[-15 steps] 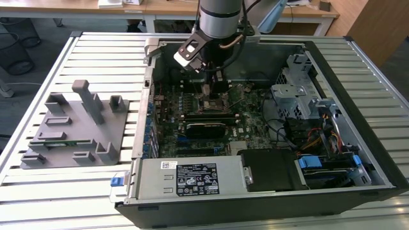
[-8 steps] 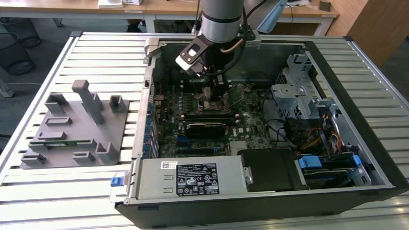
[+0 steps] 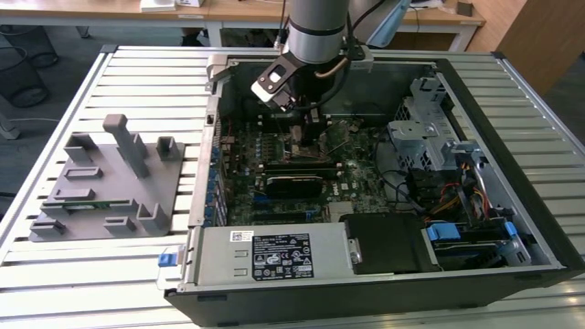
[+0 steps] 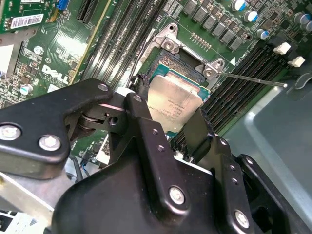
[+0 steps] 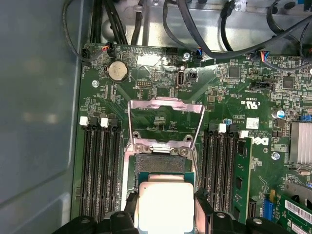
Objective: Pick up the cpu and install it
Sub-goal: 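Place the cpu into insertion slot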
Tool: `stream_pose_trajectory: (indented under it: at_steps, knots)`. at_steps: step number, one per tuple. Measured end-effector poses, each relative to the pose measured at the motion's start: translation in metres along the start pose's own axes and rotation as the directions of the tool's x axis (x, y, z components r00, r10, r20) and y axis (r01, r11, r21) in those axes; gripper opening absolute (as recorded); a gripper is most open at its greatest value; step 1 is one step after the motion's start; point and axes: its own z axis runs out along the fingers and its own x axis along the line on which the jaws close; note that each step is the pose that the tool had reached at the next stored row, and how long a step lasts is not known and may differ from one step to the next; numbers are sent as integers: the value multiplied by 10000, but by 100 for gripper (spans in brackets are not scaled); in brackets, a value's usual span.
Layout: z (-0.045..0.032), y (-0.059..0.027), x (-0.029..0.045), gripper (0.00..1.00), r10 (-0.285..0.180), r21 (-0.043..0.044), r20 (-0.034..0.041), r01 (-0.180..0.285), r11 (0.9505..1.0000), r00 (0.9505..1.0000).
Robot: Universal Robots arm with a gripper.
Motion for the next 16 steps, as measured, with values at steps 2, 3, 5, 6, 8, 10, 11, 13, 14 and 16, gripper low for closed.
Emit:
stream_pose_trajectory:
  at_steps: [2, 3, 5, 6, 8, 10, 11, 13, 14, 16]
  knots:
    - [2, 0, 0, 54, 0, 0, -1, 0, 10000, 10000]
    - [2, 0, 0, 54, 0, 0, -1, 0, 10000, 10000]
    - [9, 0, 0, 54, 0, -3, -5, 0, 10000, 10000]
    - [12, 0, 0, 54, 0, -2, -3, 0, 10000, 10000]
    - [17, 0, 0, 54, 0, -1, -2, 0, 10000, 10000]
    - [23, 0, 0, 54, 0, -1, -2, 0, 10000, 10000]
    - [27, 0, 0, 54, 0, -2, -3, 0, 10000, 10000]
    - [33, 0, 0, 54, 0, 0, -1, 0, 10000, 10000]
    - [36, 0, -1, 54, 0, 0, -1, 0, 10000, 10000]
    - [43, 0, 0, 54, 0, -1, -2, 0, 10000, 10000]
